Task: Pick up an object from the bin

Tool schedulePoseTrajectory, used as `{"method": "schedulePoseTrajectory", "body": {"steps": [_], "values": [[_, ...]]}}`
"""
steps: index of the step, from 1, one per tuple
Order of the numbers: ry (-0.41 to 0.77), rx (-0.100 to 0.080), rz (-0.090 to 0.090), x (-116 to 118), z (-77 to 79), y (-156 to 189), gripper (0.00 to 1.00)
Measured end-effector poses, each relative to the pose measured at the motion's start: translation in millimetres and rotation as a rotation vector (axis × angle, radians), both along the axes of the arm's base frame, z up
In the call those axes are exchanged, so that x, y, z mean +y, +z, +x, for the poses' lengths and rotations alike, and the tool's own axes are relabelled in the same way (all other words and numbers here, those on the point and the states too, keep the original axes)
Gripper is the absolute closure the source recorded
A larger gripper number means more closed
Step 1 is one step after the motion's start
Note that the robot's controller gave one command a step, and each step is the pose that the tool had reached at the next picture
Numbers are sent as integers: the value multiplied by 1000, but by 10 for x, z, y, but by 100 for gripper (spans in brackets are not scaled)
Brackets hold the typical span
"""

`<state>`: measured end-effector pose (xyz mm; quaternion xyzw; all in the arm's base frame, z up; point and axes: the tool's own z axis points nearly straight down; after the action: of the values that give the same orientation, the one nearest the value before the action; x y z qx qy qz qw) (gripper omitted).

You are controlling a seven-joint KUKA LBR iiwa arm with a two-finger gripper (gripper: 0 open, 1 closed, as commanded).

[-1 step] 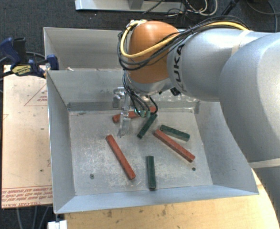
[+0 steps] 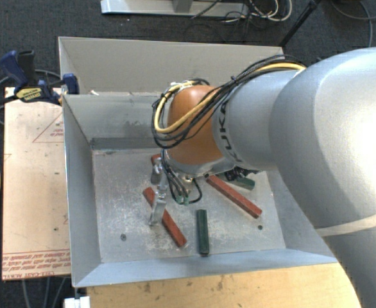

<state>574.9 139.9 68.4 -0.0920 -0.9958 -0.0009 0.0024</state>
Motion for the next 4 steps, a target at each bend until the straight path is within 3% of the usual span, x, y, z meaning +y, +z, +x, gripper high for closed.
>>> {"method": "schedulePoseTrajectory", "body": {"steps": [1, 2, 3, 4], "values": [[-270, -5, -2, -224, -179, 319, 0], [-406, -3, -3, -104, -295, 310, 0], [-510, -1, -3, -67, -411, 1, 0], [-510, -4, -2, -68, -408, 1, 0]]}}
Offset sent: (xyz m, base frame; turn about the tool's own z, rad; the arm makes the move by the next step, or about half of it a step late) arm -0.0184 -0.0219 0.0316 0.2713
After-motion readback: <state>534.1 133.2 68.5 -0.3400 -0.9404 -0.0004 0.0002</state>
